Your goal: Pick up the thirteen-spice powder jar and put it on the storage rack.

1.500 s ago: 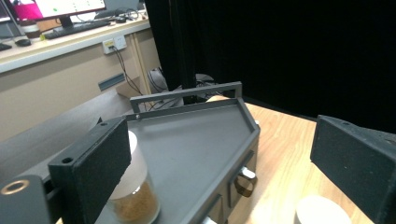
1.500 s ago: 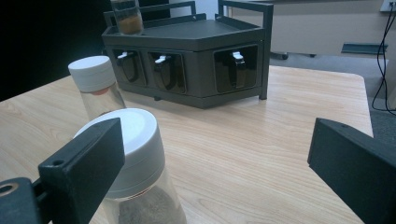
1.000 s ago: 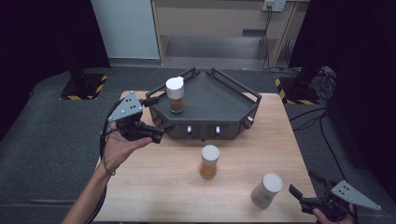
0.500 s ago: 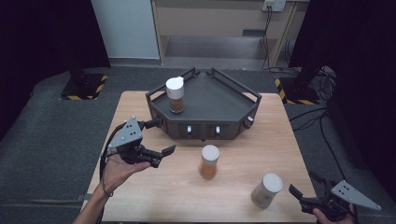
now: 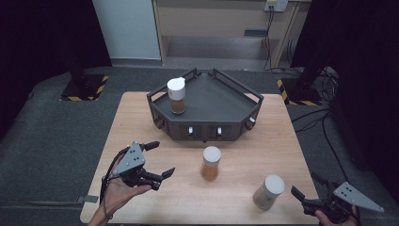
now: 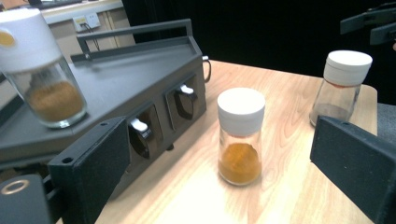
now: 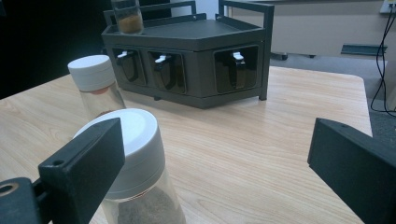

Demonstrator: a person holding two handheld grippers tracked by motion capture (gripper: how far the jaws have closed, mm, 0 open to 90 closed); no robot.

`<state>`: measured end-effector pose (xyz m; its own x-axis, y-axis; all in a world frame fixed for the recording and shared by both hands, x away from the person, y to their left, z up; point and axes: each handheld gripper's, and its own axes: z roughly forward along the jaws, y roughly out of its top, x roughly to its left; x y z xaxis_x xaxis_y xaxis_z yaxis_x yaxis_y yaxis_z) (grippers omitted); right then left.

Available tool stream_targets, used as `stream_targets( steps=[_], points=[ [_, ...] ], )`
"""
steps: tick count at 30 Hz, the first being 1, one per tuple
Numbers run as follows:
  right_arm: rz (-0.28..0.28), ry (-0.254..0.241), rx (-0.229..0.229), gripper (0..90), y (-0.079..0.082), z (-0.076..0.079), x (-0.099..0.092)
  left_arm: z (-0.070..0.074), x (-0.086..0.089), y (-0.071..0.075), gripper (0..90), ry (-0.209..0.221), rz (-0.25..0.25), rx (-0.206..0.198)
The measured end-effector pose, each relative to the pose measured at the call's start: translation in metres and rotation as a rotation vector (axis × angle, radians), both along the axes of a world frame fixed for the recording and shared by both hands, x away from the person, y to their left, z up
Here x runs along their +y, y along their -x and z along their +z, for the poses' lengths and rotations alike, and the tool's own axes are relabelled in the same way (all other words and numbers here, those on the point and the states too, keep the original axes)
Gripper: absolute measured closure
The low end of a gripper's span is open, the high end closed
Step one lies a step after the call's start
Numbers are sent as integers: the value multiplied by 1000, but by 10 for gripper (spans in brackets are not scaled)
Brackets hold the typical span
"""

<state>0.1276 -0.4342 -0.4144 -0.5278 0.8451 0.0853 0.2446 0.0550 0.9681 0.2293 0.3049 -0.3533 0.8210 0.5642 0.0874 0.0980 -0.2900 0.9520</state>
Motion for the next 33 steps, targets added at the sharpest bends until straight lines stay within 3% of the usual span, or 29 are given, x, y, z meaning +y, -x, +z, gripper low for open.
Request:
stream_targets(
  steps=[5, 12, 19, 21, 33],
  points=[
    [-1, -1, 0, 45, 0, 0, 0, -14, 4, 7, 46, 25, 20, 21],
    [0, 0, 0, 45, 0, 0, 0, -31, 9, 14, 45, 23, 51, 62],
    [-2, -1, -1, 45, 0, 0, 0, -46, 19, 24, 45, 64, 93, 89],
    [-2, -1, -2, 46, 0, 0, 0, -46, 20, 26, 44, 53, 105, 89],
    [1, 2, -5, 44, 1, 0, 1, -57, 32, 37, 45, 81, 149, 90]
  ],
)
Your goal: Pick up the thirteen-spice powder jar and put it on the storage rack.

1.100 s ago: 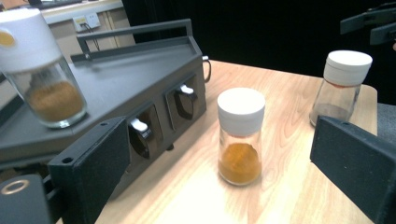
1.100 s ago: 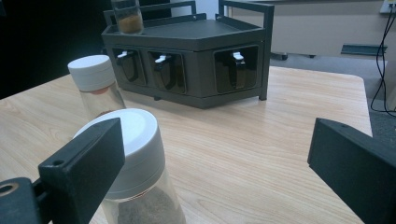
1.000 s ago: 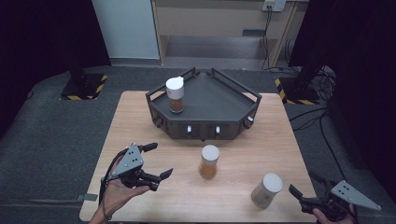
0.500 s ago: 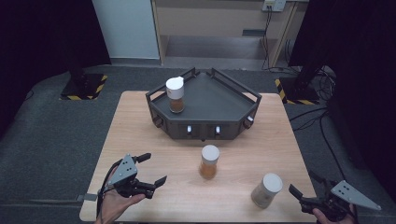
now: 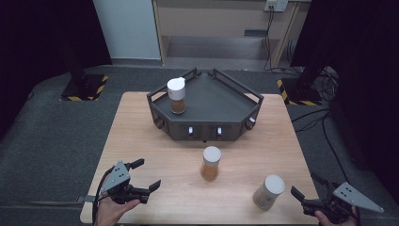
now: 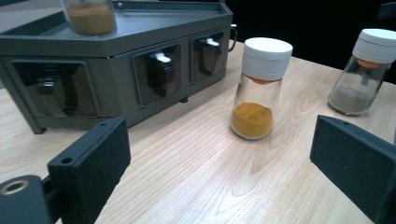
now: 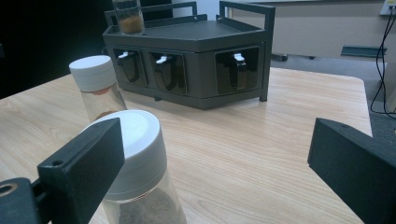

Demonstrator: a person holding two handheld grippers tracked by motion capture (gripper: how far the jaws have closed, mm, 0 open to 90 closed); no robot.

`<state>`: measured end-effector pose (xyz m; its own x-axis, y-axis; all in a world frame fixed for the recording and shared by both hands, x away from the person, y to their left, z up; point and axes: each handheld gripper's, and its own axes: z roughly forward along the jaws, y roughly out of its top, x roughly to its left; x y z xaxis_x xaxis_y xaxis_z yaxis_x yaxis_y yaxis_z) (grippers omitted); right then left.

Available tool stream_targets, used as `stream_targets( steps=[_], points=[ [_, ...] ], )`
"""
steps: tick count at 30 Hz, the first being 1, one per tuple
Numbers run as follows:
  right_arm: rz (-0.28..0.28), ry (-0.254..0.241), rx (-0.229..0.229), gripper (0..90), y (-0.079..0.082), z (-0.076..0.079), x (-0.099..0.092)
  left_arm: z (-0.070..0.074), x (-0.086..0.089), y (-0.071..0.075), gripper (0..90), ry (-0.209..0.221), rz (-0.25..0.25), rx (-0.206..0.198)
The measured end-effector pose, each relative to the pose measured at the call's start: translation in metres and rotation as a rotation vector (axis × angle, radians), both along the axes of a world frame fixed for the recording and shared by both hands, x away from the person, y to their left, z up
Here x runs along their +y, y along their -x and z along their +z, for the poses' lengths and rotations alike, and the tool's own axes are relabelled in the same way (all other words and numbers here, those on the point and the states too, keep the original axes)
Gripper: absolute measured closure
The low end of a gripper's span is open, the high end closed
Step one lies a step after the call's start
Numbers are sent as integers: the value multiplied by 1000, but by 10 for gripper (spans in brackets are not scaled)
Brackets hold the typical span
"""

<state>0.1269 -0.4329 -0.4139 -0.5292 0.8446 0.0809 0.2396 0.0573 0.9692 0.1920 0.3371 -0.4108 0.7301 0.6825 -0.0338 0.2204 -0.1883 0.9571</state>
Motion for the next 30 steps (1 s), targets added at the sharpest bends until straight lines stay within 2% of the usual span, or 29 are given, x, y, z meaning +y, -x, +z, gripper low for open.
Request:
stream_targets(
  steps=[6, 8, 12, 16, 19, 23, 30],
  points=[
    [-3, -4, 1, 44, 0, 0, 0, -9, 14, 7, 44, 12, 38, 36],
    [-5, -8, 8, 43, -1, -1, 0, -10, 18, 8, 39, 28, 47, 46],
    [-2, -4, 6, 43, -2, -1, 0, -13, 21, 11, 33, 36, 63, 20],
    [-11, -11, 10, 42, -2, -1, 0, -12, 20, 14, 32, 7, 100, -1],
    [-14, -8, 8, 39, -3, -1, 0, -13, 21, 16, 32, 2, 119, -14],
    [-14, -7, 9, 35, -3, -1, 1, -13, 23, 16, 30, 4, 137, -9],
    [-11, -5, 6, 21, -3, -2, 1, -12, 21, 15, 29, -14, 125, -10]
  ],
)
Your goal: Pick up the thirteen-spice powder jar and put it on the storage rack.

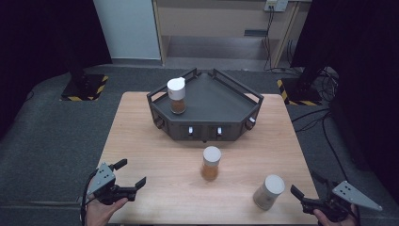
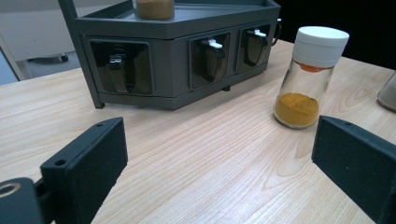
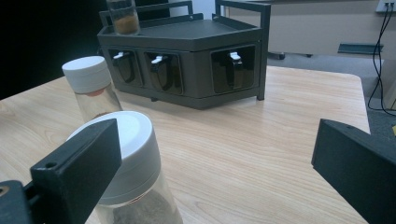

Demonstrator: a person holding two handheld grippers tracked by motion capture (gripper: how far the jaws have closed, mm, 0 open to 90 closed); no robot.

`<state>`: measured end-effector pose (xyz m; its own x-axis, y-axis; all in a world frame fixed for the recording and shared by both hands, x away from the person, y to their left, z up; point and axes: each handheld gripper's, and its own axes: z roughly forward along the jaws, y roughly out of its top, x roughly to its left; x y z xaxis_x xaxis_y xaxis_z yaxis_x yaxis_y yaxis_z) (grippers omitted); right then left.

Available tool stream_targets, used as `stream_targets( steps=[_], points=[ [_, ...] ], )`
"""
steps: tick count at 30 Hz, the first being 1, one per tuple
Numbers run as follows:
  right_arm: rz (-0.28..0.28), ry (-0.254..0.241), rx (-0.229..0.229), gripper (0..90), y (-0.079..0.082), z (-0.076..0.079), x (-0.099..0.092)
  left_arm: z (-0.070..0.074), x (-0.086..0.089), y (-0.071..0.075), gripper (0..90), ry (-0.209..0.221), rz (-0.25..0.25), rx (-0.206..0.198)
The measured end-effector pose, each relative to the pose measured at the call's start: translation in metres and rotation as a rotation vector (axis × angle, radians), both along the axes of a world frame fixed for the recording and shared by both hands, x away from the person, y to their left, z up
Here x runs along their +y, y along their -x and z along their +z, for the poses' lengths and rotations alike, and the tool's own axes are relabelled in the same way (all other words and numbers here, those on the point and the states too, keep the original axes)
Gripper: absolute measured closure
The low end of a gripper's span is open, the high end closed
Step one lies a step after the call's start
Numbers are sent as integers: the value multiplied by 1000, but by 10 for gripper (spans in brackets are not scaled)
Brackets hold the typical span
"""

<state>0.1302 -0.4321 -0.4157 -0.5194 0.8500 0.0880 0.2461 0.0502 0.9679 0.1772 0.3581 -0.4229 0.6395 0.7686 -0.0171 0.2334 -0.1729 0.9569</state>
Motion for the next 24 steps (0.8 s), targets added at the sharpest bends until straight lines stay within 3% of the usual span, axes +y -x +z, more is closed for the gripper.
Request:
stream_targets(
  steps=[24],
  points=[
    [6, 17, 1, 19, 0, 1, 2, 2, -2, -2, 31, -15, -23, 6]
  ],
)
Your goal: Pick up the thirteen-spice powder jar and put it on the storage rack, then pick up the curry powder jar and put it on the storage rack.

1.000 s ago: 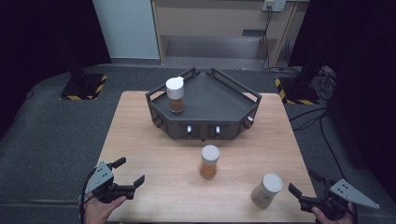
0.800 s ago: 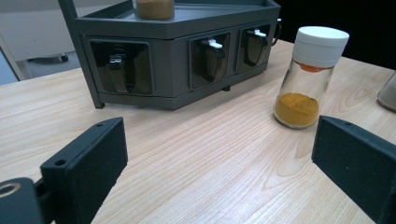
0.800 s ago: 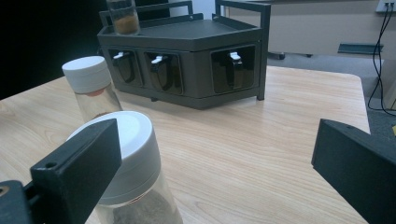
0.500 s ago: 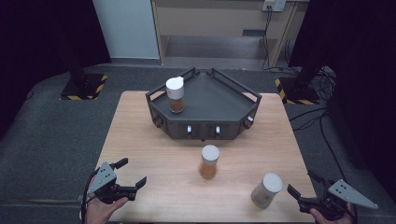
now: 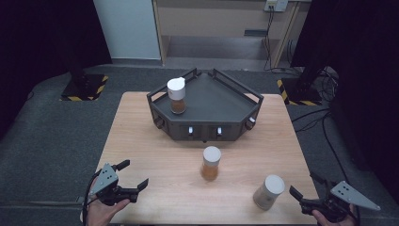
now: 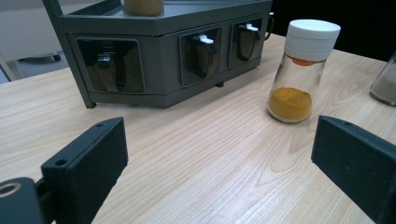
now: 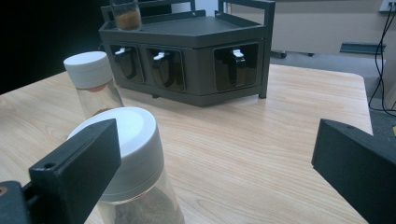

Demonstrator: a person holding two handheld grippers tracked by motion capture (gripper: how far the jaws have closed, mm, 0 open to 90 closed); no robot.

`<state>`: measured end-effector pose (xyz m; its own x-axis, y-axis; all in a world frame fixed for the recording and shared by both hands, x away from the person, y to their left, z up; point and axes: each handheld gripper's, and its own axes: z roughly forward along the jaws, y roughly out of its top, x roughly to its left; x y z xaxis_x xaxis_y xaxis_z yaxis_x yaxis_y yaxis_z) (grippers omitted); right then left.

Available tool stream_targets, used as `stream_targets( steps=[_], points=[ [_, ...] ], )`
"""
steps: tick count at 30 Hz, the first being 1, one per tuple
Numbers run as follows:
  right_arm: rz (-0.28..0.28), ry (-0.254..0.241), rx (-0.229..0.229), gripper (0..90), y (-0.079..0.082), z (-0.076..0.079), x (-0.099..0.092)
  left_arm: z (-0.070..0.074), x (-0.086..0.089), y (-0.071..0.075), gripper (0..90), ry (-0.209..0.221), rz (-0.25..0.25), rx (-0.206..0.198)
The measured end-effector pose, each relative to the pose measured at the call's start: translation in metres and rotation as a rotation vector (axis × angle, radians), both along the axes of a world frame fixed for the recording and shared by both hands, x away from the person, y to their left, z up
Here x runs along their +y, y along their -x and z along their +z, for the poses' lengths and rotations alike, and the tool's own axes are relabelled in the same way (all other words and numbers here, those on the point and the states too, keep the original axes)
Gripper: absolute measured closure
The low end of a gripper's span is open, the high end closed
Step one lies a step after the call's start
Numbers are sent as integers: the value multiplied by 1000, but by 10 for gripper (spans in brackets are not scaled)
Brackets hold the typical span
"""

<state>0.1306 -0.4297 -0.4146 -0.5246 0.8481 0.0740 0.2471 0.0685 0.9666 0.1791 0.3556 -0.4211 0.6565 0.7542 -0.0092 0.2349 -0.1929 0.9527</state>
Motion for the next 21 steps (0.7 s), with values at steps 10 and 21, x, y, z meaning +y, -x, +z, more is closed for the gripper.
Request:
stream_targets(
  steps=[10, 21],
  points=[
    [-3, -3, -1, 19, 1, 1, 0, 0, 0, -1, 31, 5, -2, 5],
    [19, -14, -6, 16, -1, 9, -3, -1, 0, -2, 31, 10, 2, 13]
  ],
)
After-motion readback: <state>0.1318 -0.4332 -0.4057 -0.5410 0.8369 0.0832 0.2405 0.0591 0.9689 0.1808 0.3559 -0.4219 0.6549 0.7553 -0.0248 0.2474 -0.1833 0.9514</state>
